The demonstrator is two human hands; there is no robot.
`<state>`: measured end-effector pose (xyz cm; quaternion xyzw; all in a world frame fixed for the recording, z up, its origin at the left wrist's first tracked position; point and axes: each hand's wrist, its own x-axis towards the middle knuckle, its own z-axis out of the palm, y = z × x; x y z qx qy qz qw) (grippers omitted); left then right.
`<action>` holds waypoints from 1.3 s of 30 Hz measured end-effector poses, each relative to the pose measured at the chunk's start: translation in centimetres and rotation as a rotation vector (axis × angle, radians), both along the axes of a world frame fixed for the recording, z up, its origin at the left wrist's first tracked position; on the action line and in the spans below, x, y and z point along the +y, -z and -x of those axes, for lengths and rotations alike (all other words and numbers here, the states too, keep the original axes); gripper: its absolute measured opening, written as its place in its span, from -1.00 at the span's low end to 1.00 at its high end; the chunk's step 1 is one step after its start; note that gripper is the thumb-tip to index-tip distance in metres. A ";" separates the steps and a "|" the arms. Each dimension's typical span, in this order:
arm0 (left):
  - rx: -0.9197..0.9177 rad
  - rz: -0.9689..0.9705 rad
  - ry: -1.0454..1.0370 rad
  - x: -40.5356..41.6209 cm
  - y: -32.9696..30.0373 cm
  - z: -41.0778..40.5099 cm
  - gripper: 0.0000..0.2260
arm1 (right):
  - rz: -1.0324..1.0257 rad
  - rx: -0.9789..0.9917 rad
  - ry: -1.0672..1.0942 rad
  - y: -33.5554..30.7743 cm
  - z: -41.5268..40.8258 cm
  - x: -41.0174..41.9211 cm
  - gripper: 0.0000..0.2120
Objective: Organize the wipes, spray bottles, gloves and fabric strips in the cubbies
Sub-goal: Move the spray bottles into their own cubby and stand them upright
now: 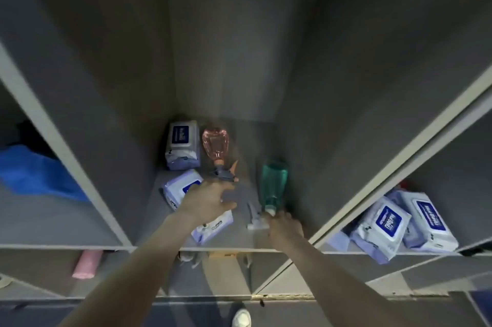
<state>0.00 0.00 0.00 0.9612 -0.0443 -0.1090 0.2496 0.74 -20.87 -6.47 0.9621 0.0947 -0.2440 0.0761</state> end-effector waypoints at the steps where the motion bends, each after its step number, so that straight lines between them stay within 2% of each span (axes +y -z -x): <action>1: 0.004 0.003 0.003 0.2 0.2 -0.5 -0.59 | 0.024 -0.007 -0.034 0.1 -0.2 0.2 -0.46; 5: 0.030 -0.027 0.040 0.9 0.3 -2.4 -0.58 | 0.036 -0.099 -0.043 0.1 -1.1 0.4 -0.56; 8: 0.032 0.028 0.092 0.6 -0.2 -4.4 -0.58 | -0.053 -0.205 -0.014 -2.1 -2.5 0.0 -0.64; 11: 0.033 0.125 0.129 -0.9 -1.0 -6.4 -0.54 | -0.175 -0.339 -0.023 -5.5 -4.4 -0.3 -0.64; 14: -0.027 0.163 0.148 -3.0 -1.4 -8.2 -0.48 | -0.293 -0.388 0.043 -8.1 -7.1 -0.3 -0.66; 16: -0.077 0.211 0.115 -4.1 -1.4 -9.4 -0.54 | -0.413 -0.371 0.145 -9.0 -8.7 -0.4 -0.71; 18: -0.154 0.239 0.039 -4.8 -1.7 -10.2 -0.70 | -0.502 -0.350 0.234 -9.7 -9.5 -0.2 -0.74; 20: -0.249 0.149 -0.007 -5.3 -2.3 -10.7 -0.82 | -0.514 -0.374 0.284 -10.3 -9.9 0.2 -0.70; 23: -0.349 -0.027 -0.067 -5.8 -2.5 -10.9 -0.78 | -0.543 -0.505 0.341 -11.3 -10.3 1.0 -0.63; 25: -0.371 -0.096 -0.106 -6.2 -2.4 -10.7 -0.76 | -0.611 -0.488 0.426 -11.8 -10.6 1.7 -0.67; 28: -0.300 -0.054 -0.034 -6.4 -2.1 -10.0 -0.74 | -0.712 -0.342 0.487 -12.0 -10.9 2.6 -0.61; 31: -0.064 0.222 0.000 -4.3 -2.3 -10.4 -0.66 | -0.788 -0.328 0.527 -11.9 -11.5 2.9 -0.62; 32: -0.022 0.256 -0.020 -3.3 -2.3 -10.8 -0.63 | -0.825 -0.332 0.553 -11.8 -11.8 2.9 -0.63; 35: 0.029 0.214 -0.043 -0.5 -1.4 -12.3 -0.59 | -0.836 -0.371 0.588 -11.9 -12.3 2.5 -0.65; 39: 0.107 0.118 0.037 0.7 1.3 -13.7 -0.70 | -0.820 -0.402 0.586 -11.7 -12.7 2.3 -0.63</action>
